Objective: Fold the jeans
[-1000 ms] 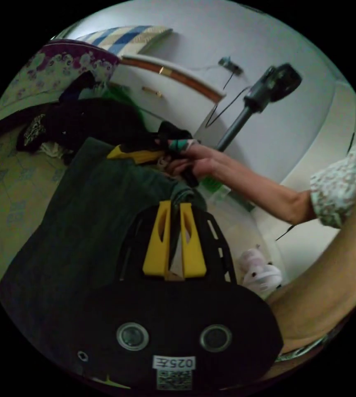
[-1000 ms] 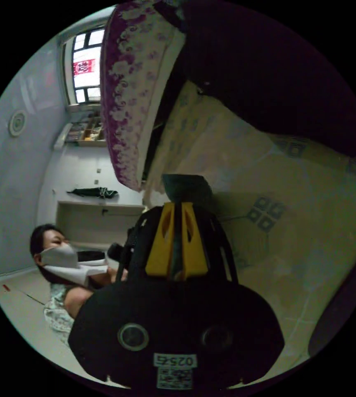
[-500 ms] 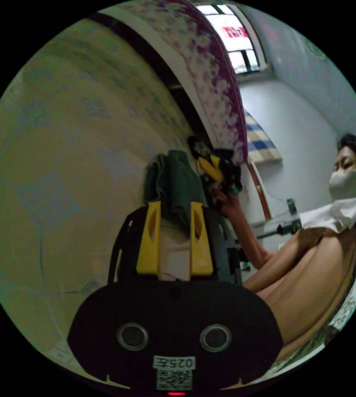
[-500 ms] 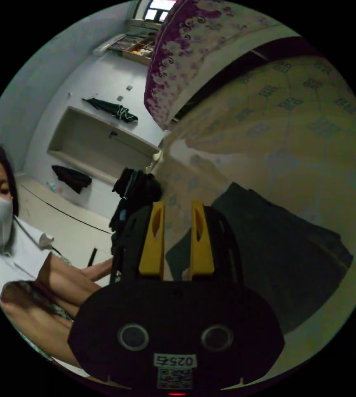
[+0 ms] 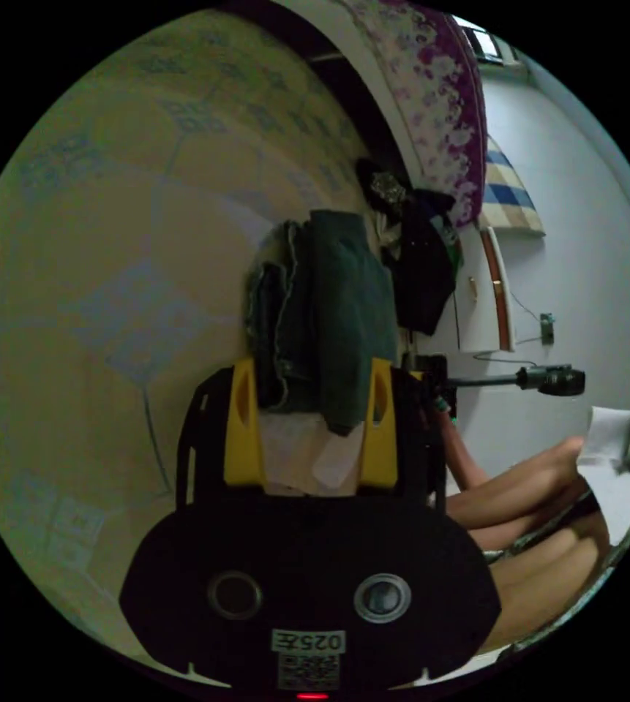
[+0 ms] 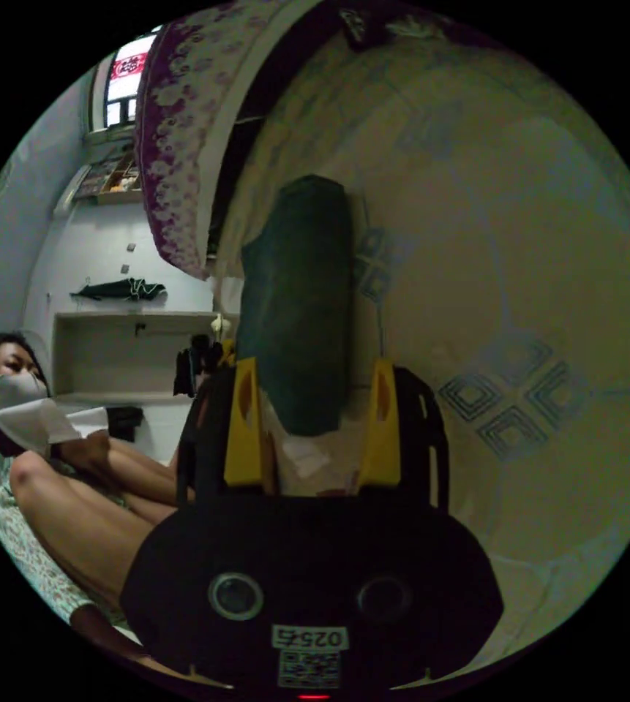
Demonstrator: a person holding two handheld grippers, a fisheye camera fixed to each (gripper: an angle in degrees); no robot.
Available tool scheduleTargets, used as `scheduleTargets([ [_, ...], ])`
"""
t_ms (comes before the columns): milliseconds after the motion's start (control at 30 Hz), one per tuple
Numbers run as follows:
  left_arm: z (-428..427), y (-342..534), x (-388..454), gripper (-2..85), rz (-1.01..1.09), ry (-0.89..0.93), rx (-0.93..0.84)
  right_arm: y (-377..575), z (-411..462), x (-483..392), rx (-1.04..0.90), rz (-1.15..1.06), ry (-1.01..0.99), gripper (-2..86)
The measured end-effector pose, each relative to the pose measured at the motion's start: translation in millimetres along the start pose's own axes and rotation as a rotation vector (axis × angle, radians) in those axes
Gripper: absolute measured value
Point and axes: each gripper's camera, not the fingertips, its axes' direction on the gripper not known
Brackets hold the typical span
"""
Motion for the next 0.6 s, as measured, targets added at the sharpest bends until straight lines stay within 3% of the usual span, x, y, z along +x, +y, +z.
scheduleTargets([
  [100, -7.7, -33.1, 50.3, 15.1, 0.057, -0.063, -0.098, -13.2, 55.3, 36.2, 0.000, 0.012, -0.173, 16.4],
  [200, -8.6, -61.2, 87.1, 10.8, 0.026, -0.059, -0.212, -36.7, 107.0, 61.5, -0.089, 0.010, -0.179, 12.7],
  [400, -73.2, -51.7, 110.1, 5.9, -0.227, 0.224, -0.130, -60.8, 178.4, 88.5, -0.257, 0.086, -0.319, 7.6],
  [600, -165.2, 27.9, 138.8, 3.4, -0.362, 0.643, 0.042, -85.0, 283.5, 10.9, -0.553, -0.017, -0.294, 6.6],
])
